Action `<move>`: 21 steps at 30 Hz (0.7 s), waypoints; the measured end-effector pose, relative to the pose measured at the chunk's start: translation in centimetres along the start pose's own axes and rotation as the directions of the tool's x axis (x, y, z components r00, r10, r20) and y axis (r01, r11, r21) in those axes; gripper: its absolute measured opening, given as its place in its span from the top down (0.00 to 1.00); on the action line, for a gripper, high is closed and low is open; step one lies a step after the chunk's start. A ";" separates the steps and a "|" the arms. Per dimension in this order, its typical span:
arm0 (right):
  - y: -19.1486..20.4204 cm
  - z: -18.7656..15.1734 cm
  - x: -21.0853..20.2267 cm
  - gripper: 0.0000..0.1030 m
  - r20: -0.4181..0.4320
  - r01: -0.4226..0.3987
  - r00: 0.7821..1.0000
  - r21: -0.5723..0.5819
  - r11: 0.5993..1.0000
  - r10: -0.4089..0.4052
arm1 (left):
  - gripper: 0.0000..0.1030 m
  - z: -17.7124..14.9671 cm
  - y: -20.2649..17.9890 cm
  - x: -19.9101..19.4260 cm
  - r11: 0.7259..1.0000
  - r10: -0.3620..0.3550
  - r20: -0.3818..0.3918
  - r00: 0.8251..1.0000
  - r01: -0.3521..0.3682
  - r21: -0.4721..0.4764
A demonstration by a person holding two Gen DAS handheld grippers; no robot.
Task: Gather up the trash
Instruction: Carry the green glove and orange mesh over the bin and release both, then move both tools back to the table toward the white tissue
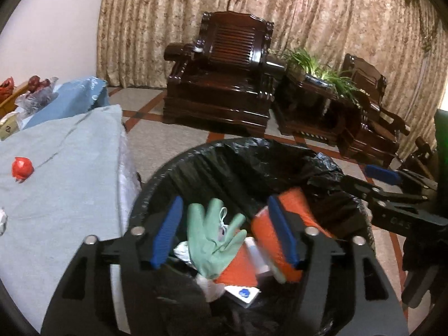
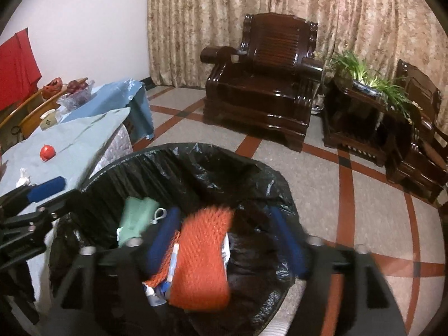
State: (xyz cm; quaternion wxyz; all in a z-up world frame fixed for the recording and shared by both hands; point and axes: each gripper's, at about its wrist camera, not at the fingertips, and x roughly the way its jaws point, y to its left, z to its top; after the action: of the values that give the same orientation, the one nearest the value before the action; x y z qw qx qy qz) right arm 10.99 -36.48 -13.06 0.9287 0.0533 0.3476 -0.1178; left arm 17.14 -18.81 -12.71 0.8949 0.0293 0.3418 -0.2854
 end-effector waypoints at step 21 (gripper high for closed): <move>11.3 2.4 -1.1 0.06 0.070 -0.207 0.974 -0.105 0.973 0.215 | 0.12 -0.7 12.3 -10.1 0.950 0.284 0.084 0.955 -0.269 -0.156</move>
State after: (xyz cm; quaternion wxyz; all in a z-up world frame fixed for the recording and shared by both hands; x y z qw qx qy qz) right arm 14.57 -25.74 -10.32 0.9508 0.0401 0.3073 -0.0033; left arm 17.19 -3.44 -8.64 0.9427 -0.0021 0.3060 -0.1330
